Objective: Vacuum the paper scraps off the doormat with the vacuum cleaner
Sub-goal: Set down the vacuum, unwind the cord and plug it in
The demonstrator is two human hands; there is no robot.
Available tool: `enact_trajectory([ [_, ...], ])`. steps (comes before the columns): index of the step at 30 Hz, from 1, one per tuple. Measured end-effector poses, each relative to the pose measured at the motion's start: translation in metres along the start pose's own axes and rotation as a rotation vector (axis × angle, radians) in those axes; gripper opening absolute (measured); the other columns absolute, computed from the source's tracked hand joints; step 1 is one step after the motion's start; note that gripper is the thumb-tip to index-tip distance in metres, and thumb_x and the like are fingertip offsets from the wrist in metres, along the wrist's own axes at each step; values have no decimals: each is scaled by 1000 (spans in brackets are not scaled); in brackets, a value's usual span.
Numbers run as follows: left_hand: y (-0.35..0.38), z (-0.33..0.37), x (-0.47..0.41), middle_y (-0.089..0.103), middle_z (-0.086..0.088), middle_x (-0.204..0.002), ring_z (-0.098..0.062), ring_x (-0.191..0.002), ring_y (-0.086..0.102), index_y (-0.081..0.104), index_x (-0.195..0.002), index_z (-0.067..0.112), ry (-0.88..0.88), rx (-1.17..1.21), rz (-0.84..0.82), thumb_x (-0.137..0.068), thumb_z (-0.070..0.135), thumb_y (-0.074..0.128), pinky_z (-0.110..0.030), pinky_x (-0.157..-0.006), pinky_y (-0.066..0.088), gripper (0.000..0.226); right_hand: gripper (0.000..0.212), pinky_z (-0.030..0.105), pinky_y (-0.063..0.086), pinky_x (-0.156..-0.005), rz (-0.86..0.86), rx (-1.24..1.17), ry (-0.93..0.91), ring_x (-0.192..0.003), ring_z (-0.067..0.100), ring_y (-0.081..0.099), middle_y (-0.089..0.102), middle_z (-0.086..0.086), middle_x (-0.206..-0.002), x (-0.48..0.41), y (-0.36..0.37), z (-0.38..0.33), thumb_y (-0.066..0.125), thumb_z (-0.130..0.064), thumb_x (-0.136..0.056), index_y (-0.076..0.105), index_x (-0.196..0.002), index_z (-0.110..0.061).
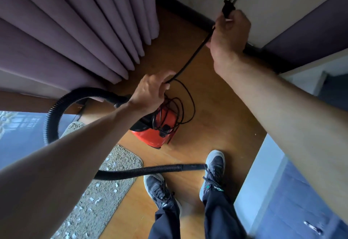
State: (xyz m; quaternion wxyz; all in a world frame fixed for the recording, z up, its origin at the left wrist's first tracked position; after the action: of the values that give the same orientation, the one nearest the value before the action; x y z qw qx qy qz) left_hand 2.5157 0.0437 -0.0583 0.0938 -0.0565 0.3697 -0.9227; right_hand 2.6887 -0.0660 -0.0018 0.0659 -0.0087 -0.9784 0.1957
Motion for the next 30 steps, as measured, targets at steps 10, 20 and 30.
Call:
enact_trajectory([
  [10, 8, 105, -56, 65, 13, -73, -2, -70, 66, 61, -131, 12, -47, 157, -13, -97, 7, 58, -15, -68, 55, 34, 20, 10, 48, -64, 78, 80, -162, -69, -1, 52, 55, -9, -85, -61, -91, -63, 51, -20, -101, 61, -112, -6],
  [20, 35, 217, -114, 69, -2, -77, -10, -66, 68, 65, -120, 11, -47, 312, -31, -99, 4, 54, -17, -60, 55, 24, 20, 39, 57, -71, 166, 75, -184, -63, 6, 55, 55, -9, -68, -123, -187, -107, 52, -26, -100, 61, -109, -11],
  [30, 68, 330, -152, 64, 7, -76, 0, -68, 65, 63, -124, 8, 26, 347, -83, -100, 3, 50, -13, -59, 53, 27, 14, 18, 54, -66, 260, 51, -95, -71, -2, 63, 71, -4, -89, -179, -283, -134, 59, -24, -97, 52, -104, -14],
])
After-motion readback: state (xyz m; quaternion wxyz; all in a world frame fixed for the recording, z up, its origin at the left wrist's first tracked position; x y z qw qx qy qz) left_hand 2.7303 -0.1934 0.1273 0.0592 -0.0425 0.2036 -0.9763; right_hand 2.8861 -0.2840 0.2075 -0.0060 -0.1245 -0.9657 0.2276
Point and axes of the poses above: each hand's wrist, its own x-axis away from the middle knuckle, its own y-axis out of the palm, z = x × y, the point moved 1 cm from there along -x, towards the middle knuckle
